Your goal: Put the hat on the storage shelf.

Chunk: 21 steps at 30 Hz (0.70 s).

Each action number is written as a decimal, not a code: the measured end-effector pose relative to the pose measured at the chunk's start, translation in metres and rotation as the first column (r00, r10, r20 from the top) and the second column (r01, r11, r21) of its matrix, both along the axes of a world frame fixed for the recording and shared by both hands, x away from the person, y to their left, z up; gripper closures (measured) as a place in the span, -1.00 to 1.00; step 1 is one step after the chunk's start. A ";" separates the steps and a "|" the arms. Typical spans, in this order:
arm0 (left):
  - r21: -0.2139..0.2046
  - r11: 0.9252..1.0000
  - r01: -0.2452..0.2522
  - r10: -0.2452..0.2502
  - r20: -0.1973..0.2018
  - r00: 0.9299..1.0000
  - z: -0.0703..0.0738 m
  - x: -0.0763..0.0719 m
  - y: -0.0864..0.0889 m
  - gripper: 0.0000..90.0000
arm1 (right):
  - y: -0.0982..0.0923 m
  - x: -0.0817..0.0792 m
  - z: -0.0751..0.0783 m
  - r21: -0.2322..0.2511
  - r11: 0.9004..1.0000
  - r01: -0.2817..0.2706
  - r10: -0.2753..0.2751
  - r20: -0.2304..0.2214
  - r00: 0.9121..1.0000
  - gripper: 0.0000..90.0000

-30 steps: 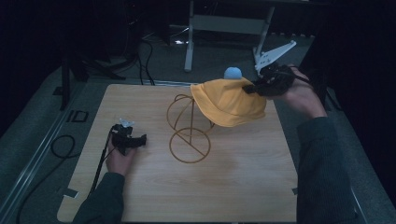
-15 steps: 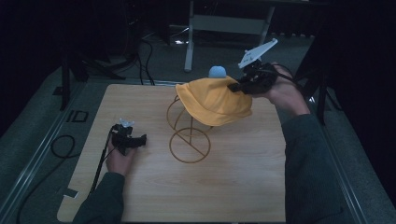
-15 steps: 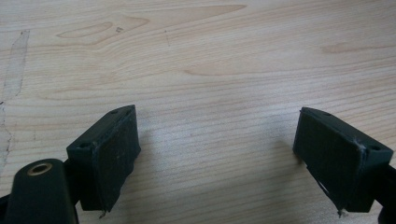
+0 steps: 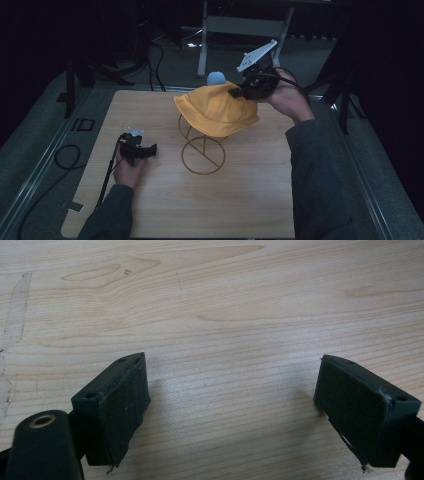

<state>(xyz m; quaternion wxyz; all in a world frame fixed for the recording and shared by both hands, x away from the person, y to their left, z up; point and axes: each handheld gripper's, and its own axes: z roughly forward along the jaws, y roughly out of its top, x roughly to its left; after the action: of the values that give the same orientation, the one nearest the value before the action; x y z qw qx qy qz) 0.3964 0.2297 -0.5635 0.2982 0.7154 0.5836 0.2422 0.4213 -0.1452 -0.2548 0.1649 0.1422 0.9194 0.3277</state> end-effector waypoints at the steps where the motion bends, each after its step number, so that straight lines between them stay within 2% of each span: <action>1: 0.000 1.000 0.000 0.000 -0.001 1.000 0.000 0.000 0.000 -0.68 | 0.003 0.000 0.000 -0.005 1.000 -0.003 0.003 0.002 1.000 0.86; 11: 0.001 1.000 -0.001 0.001 0.000 1.000 0.000 0.001 0.000 -0.68 | 0.031 0.001 -0.001 -0.026 0.999 -0.025 0.026 0.011 1.000 0.84; 21: 0.002 1.000 0.000 0.000 -0.001 1.000 0.000 0.001 0.000 -0.68 | 0.062 -0.003 -0.003 -0.078 0.993 -0.086 0.086 -0.002 0.996 0.78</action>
<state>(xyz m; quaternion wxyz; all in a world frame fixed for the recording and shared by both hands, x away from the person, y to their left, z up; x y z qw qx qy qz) 0.3970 0.2298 -0.5634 0.2972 0.7158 0.5835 0.2425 0.4185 -0.0829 -0.2581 0.1569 0.0956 0.9366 0.2984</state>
